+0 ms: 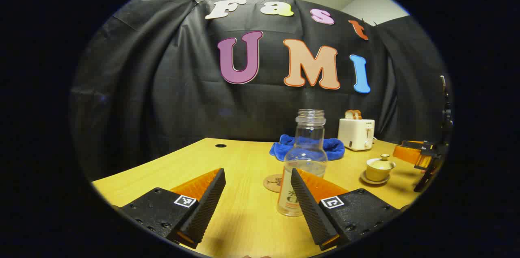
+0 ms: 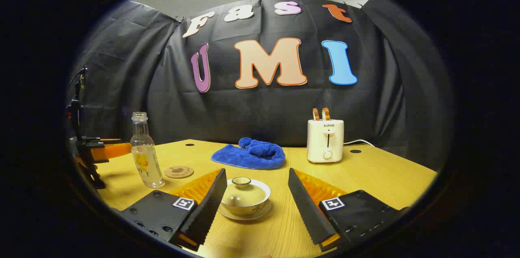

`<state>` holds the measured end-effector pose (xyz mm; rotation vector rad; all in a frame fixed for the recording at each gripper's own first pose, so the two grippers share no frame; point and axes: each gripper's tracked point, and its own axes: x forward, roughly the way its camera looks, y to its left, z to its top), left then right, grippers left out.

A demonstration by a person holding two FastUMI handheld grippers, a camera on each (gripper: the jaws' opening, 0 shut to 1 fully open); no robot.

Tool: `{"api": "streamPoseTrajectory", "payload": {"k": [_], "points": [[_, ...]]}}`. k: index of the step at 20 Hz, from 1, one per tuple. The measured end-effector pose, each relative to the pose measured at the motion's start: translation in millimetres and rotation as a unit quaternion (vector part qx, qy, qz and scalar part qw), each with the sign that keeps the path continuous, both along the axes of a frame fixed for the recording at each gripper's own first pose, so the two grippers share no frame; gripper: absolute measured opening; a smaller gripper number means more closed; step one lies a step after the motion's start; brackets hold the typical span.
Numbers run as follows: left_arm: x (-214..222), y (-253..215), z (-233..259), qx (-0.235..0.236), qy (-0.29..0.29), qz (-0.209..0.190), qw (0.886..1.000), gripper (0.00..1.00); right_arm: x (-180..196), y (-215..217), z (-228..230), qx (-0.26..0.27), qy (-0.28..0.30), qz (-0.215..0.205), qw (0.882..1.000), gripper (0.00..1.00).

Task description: Open the teacup lid with one hand, grasp the water bottle and pour water into the teacup with the other hand; after pouring, place the water bottle on the coaster and then close the teacup lid.

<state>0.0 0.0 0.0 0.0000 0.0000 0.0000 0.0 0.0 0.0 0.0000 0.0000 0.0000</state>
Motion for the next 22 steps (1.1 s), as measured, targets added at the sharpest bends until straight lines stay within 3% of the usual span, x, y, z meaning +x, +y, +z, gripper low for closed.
{"api": "streamPoseTrajectory", "payload": {"k": [3,8,9,12,22], "points": [[4,16,1,0.001,-0.001,0.022,1.000,0.95,2,-4,1,0.000,-0.001,-0.006,1.000,0.96],[6,30,0,0.016,0.000,0.045,0.999,0.95,1,-5,1,0.000,0.000,-0.007,1.000,0.99],[8,31,0,0.019,0.001,0.048,0.999,0.95,1,-5,2,0.000,0.000,-0.007,1.000,0.94],[8,32,2,0.023,0.000,0.051,0.998,0.95,1,-5,1,0.000,0.000,-0.006,1.000,0.97],[7,39,1,0.025,-0.001,0.067,0.997,0.95,0,-6,1,-0.001,0.000,-0.006,1.000,0.94]]}}
